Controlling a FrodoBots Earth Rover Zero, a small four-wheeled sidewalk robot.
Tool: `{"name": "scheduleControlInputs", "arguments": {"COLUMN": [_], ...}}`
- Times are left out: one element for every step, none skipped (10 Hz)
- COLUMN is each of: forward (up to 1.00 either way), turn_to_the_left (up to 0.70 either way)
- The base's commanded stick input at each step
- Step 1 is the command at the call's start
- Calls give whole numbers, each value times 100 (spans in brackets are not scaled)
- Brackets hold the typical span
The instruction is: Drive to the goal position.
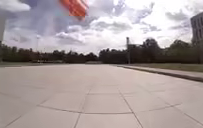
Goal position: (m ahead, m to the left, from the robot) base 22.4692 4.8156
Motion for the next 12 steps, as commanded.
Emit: {"name": "scheduleControlInputs", "arguments": {"forward": [100, 100, 100, 100, 100, 100, 100, 100, 100, 100, 100, 100], "turn_to_the_left": [0, 0, 0, 0, 0, 0, 0, 0, 0, 0, 0, 0]}}
